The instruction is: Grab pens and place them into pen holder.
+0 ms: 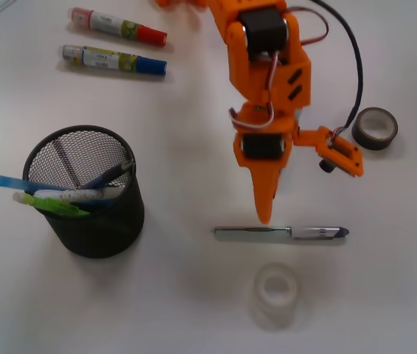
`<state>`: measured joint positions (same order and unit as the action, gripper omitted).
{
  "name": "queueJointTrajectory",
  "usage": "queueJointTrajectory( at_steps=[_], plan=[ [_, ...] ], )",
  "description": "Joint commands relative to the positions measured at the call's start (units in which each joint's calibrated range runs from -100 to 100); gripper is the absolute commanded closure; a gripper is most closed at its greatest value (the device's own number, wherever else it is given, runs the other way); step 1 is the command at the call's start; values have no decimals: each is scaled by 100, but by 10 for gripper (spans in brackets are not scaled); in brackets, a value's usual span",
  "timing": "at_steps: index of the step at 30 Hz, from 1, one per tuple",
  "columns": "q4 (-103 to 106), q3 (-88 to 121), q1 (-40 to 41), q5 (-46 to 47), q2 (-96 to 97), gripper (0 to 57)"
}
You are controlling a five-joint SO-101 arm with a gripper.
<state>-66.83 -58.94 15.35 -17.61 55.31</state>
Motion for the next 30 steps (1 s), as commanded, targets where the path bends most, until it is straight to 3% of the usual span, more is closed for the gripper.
queueJointTrajectory(
  at_steps=[1, 15, 30],
  plan=[
    [-63, 332, -126, -93, -1107, 388],
    [2807, 6474, -388, -259, -4856, 389],
    [2833, 7597, -238, -244, -5782, 389]
  ],
)
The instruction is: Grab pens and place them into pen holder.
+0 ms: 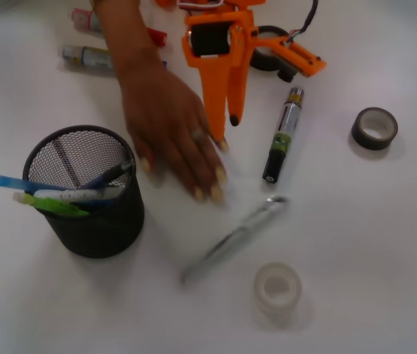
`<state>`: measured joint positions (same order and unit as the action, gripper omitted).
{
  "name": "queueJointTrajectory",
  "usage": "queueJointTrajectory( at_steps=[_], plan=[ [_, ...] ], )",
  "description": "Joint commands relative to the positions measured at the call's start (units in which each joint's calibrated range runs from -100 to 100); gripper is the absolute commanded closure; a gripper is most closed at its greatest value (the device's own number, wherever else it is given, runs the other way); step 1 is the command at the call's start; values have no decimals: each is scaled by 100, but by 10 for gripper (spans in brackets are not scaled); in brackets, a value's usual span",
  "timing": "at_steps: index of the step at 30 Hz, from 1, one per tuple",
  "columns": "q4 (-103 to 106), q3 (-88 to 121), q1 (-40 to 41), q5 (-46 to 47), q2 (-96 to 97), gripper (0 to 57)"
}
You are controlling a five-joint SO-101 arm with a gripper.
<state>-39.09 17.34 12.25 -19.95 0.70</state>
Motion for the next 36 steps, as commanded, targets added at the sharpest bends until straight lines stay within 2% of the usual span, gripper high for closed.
queueJointTrajectory(
  at_steps=[1, 20, 26, 36],
  plan=[
    [60, -31, 73, -10, -320, 389],
    [-456, 114, 35, 20, -303, 389],
    [-1620, 114, -264, -747, 181, 389],
    [-1664, 114, -368, -2857, 776, 389]
  ],
)
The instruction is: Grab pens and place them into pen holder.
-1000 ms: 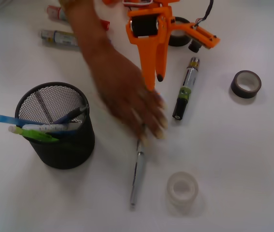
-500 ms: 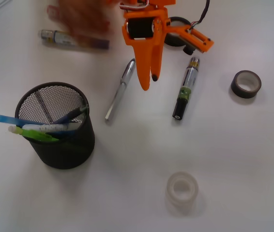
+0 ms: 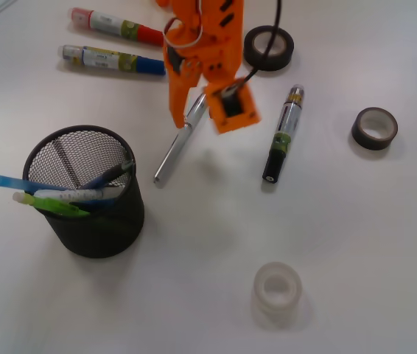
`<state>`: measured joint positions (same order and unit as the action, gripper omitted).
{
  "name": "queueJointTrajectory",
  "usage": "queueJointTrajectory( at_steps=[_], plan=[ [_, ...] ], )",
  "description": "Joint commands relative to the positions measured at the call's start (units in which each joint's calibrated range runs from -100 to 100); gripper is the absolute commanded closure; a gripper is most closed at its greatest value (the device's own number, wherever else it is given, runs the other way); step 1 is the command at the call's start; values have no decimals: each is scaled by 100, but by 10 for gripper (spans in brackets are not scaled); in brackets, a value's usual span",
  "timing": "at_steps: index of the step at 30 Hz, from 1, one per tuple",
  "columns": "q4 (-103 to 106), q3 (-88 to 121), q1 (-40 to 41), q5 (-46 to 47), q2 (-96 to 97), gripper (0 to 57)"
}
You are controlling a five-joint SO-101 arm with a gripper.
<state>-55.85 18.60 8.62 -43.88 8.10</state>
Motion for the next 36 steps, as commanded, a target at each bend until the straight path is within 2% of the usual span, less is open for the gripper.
queueJointTrajectory(
  at_steps=[1, 8, 16, 22, 29, 36],
  plan=[
    [12, -12, 2, -581, 87, 389],
    [12, -12, -43, -1138, 393, 389],
    [205, -12, -51, -1377, 869, 395],
    [695, -3, -51, -1377, 1268, 575],
    [642, 323, -43, -1343, 911, 572],
    [-346, 1147, -51, -1353, -1537, 572]
  ],
)
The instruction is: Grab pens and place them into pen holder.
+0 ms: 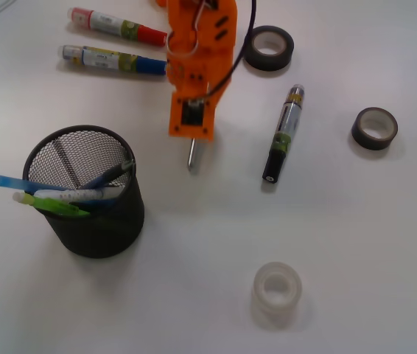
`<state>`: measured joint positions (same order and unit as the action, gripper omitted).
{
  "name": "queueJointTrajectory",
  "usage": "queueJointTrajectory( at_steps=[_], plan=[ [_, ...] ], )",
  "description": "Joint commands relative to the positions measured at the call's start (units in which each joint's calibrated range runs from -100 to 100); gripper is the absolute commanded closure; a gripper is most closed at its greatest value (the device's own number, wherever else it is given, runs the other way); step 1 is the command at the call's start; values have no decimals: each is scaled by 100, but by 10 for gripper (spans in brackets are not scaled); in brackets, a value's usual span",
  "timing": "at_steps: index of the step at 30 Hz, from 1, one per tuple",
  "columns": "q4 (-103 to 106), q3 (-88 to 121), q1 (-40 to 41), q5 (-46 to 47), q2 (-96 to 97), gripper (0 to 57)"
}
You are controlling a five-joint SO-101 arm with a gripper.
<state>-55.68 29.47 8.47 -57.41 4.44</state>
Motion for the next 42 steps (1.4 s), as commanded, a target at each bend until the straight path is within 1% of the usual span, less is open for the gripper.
queueJointTrajectory(
  at_steps=[1, 6, 11, 19, 26, 30, 38, 39, 40, 42],
  plan=[
    [-521, 60, -66, 0, -1502, 572],
    [-302, -211, -260, 156, -2718, 572],
    [879, -1054, -574, 449, -2726, 572],
    [4116, -1190, -1157, 840, -1842, 572],
    [6653, -1172, -1457, 864, -567, 572],
    [7537, -1172, -1524, 835, 44, 572],
    [8543, -1000, -1539, 742, 835, 569],
    [8691, -927, -1539, 742, 869, 558],
    [8849, -855, -1539, 757, 886, 532],
    [9068, -728, -1531, 762, 894, 461]
  ],
)
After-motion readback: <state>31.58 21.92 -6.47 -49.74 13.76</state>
